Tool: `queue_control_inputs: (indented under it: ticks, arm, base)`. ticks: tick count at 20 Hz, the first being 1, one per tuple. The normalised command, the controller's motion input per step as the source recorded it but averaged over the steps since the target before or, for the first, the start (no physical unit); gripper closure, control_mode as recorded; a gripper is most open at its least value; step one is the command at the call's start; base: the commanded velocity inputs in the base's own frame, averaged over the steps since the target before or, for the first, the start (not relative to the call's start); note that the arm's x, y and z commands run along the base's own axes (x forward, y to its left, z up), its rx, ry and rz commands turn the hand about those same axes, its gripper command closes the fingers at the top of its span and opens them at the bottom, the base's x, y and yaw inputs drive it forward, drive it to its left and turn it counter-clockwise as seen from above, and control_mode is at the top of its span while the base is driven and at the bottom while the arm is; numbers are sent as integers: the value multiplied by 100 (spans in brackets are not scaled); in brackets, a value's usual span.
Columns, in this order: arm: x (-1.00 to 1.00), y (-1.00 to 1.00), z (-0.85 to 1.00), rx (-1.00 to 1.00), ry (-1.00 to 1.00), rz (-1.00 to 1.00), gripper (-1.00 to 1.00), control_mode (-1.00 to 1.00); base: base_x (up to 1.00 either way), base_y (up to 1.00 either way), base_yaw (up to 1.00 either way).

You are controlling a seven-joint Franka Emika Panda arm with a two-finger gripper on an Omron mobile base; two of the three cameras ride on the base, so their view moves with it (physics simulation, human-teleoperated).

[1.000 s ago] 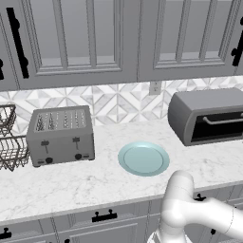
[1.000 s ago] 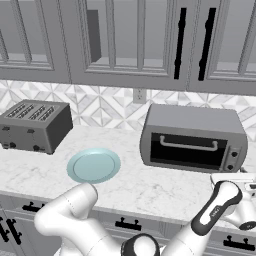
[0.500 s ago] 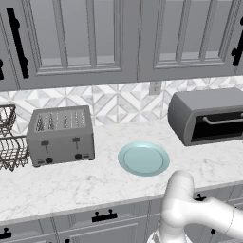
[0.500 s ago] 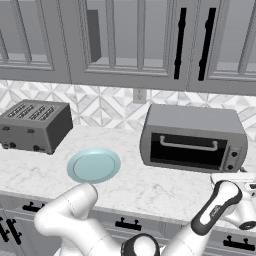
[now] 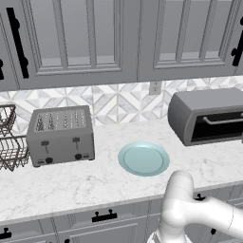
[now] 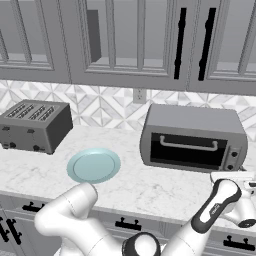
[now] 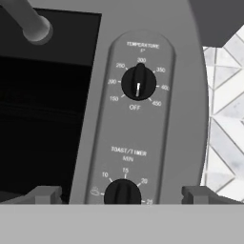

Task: Pick up the kebab skewer and baguette bread, and place them inside the toaster oven. Close the toaster oven door and start by setting the timer.

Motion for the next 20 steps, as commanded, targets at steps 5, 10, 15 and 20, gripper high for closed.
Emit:
queue_control_inputs:
  ticks: [5,10,15,20]
  arm:
    - [0,0,0,0,0,0,-100,-100]
    - [0,0,0,0,0,0,-100,-100]
    - [3,0,0,0,0,0,100,-100]
    - [0,0,-1,0,0,-1,100,-100]
  base:
    - [0,0,0]
    - [0,0,0]
    - [0,0,0]
    - [0,0,0]
